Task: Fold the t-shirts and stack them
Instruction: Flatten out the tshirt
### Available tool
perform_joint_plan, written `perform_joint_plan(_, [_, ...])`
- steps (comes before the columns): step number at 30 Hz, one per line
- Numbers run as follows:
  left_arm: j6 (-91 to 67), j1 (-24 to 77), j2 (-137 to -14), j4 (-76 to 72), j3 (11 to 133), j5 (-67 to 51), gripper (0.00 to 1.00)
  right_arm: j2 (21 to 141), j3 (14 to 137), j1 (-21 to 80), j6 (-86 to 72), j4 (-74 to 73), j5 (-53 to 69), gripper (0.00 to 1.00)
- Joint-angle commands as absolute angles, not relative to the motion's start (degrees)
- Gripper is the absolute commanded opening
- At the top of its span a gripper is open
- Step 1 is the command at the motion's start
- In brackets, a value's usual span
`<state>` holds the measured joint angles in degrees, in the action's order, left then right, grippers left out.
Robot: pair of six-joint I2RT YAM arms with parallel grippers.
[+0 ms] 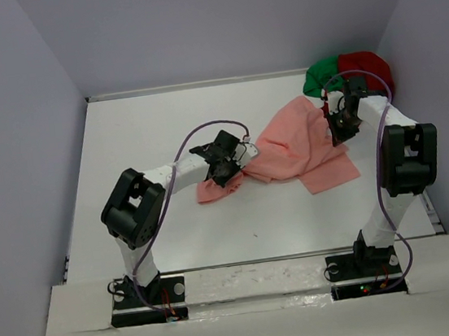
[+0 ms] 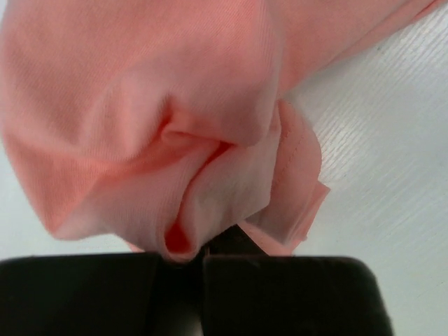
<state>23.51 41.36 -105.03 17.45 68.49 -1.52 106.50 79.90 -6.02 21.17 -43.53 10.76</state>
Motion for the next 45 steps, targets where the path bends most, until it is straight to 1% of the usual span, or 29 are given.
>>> perform_joint_plan(1, [25.0,41.7,-99.1,18.7,71.4,5.6,0.0,105.1,80.9,-6.4,21.5,-43.9,11.3,0.0])
perform_joint_plan(4, [27.2,41.7,-97.1,18.6,71.5,12.1,0.0,104.9,81.0,-6.4,21.4,-44.0,11.6,0.0])
perform_joint_plan(5, [28.8,41.7,-96.9,18.3,71.2,16.7,0.0,104.7,81.0,-6.4,21.4,-44.1,11.8,0.0])
perform_joint_plan(8, [31.8,41.2,-95.4,15.0,69.2,23.9,0.0,103.8,80.9,-6.4,21.6,-44.6,11.9,0.0])
perform_joint_plan(12, [33.2,40.0,-95.3,11.3,68.5,30.8,0.0,102.7,80.2,-6.4,22.1,-44.9,11.8,0.0])
perform_joint_plan(13, [34.4,39.6,-95.8,9.1,67.7,32.4,0.0,102.4,80.2,-6.4,22.1,-45.0,11.7,0.0])
perform_joint_plan(16, [38.6,38.9,-97.6,3.1,65.1,42.2,0.0,101.8,79.5,-6.4,22.3,-45.4,11.6,0.0])
perform_joint_plan(19, [43.5,38.0,-99.8,-3.9,62.0,48.0,0.0,101.2,78.8,-6.4,22.5,-45.4,11.5,0.0])
perform_joint_plan(24, [52.0,35.9,-102.6,-18.2,57.8,54.7,0.0,100.5,77.9,-6.4,22.9,-45.6,11.8,0.0])
perform_joint_plan(27, [55.1,35.2,-105.1,-20.5,58.1,56.9,0.0,100.5,77.5,-6.4,23.0,-45.7,12.1,0.0])
perform_joint_plan(28, [55.7,35.1,-105.9,-21.7,58.4,57.4,0.19,100.5,77.4,-6.4,22.9,-45.7,12.3,0.0])
perform_joint_plan(30, [58.0,35.1,-107.9,-25.0,58.0,58.4,0.61,100.4,77.4,-6.4,23.1,-46.0,12.6,0.0])
perform_joint_plan(33, [59.1,35.2,-109.2,-26.7,57.7,59.2,0.61,99.8,77.1,-6.4,23.2,-46.1,12.7,0.0])
perform_joint_plan(34, [60.6,35.2,-109.2,-29.1,57.5,59.6,0.53,99.4,76.8,-6.4,23.4,-46.1,12.6,0.0])
perform_joint_plan(35, [61.3,35.1,-109.2,-30.0,57.4,59.9,0.53,99.3,76.7,-6.4,23.5,-46.1,12.5,0.0])
perform_joint_plan(36, [61.8,35.1,-109.1,-31.5,57.5,60.5,0.68,99.3,76.6,-6.4,23.5,-46.1,12.5,0.0])
perform_joint_plan(37, [63.4,35.1,-108.6,-32.6,57.4,60.9,0.99,99.2,76.6,-6.4,23.5,-46.3,12.6,0.0])
perform_joint_plan(39, [65.3,35.1,-107.8,-35.8,57.0,61.8,0.99,99.3,76.9,-6.4,23.4,-46.4,13.2,0.0])
perform_joint_plan(42, [66.9,35.2,-104.3,-36.9,57.3,62.0,0.99,99.6,77.1,-6.4,23.3,-46.5,13.7,0.0])
perform_joint_plan(43, [66.8,35.2,-101.6,-36.3,57.7,61.6,0.99,99.7,77.1,-6.4,23.3,-46.5,13.9,0.0])
perform_joint_plan(45, [59.5,35.5,-98.6,-29.7,59.8,58.7,0.99,100.1,77.2,-6.4,23.3,-46.5,14.0,0.0])
